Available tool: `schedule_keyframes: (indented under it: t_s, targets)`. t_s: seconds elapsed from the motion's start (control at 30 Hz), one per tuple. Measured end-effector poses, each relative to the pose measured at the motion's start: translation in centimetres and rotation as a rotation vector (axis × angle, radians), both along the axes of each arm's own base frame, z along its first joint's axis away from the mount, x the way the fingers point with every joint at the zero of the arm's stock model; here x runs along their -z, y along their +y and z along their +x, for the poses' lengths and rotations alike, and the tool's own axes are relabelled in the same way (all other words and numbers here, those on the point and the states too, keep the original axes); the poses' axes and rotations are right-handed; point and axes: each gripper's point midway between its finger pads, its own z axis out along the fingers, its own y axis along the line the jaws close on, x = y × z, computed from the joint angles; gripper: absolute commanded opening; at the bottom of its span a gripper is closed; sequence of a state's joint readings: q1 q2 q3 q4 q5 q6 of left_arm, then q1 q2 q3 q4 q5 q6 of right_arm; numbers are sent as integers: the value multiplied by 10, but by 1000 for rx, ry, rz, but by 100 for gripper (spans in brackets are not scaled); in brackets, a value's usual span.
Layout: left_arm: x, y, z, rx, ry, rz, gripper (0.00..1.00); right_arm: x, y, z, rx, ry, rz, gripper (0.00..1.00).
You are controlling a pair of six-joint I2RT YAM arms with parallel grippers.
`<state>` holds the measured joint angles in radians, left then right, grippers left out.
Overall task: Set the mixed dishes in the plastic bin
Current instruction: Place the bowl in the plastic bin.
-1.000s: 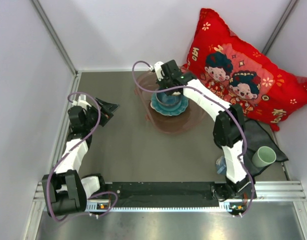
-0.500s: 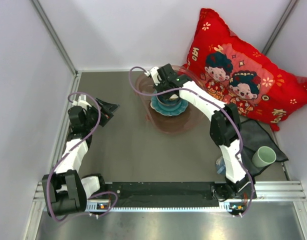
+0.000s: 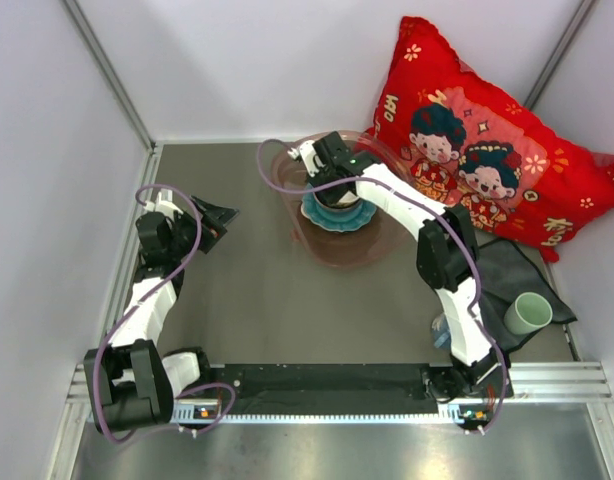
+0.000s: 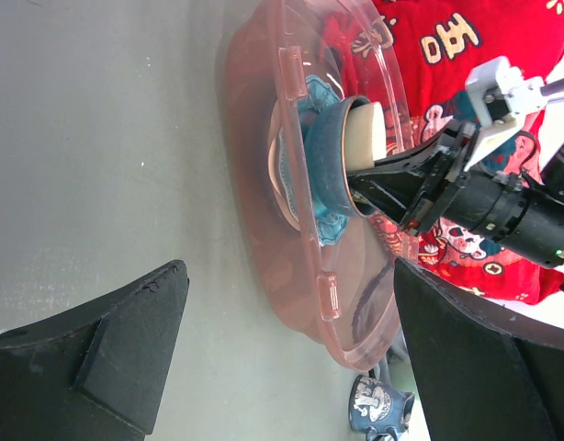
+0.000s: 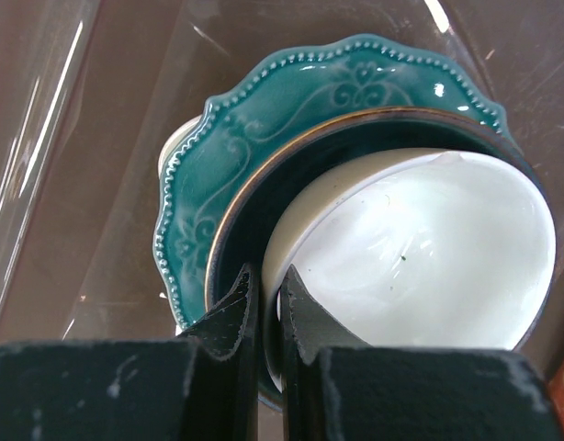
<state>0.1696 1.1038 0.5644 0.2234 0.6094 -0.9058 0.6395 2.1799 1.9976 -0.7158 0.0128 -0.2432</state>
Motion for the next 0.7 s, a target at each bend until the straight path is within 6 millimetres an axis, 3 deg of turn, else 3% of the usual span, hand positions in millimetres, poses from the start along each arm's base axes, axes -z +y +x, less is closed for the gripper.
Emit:
schedule_keyframes:
  t_s: [0.43, 0.7]
  targets:
    - [1, 0, 0, 1, -1, 6, 97, 6, -1, 0, 6, 9, -12, 34]
    - [3, 1, -1, 0, 8, 9, 97, -4, 2, 9, 14, -32, 3, 38]
